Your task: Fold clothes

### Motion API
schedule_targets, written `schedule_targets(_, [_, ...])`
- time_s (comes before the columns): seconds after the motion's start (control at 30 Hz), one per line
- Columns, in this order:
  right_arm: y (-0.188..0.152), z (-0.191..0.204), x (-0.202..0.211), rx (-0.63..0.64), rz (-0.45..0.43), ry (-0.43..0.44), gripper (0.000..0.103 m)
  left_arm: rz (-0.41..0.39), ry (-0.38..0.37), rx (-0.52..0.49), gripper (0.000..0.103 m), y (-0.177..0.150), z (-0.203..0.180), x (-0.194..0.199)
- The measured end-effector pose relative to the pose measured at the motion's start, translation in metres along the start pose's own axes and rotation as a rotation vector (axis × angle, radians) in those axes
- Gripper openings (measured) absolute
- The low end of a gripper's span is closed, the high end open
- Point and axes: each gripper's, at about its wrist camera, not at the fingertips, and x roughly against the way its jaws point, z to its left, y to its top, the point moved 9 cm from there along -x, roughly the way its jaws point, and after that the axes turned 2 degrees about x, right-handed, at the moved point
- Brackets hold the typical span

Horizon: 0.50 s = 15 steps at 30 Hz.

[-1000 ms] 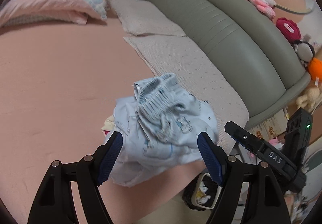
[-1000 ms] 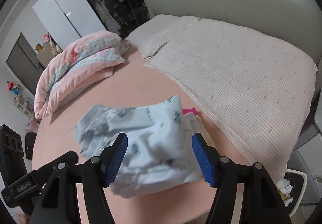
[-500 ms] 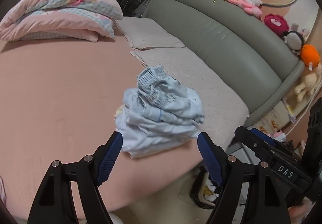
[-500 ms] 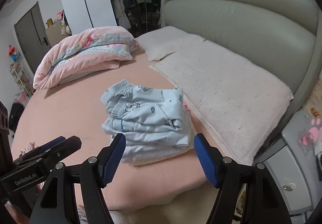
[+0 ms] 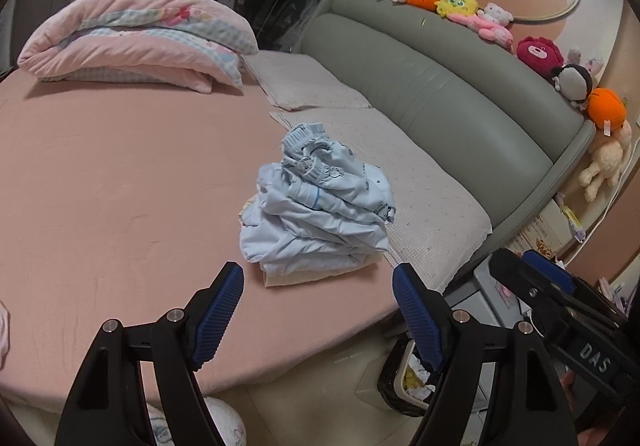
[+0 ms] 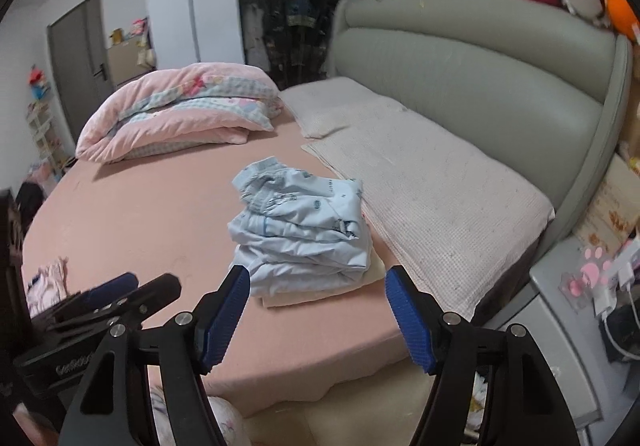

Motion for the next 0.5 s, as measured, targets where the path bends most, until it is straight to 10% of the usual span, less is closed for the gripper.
schedule_targets(0.5, [-0.07, 0.023, -0.009, -0.061, 0.006, -0.047, 0.07, -0.046, 0.137, -0.057, 0.076, -0.051, 0.025, 0.021])
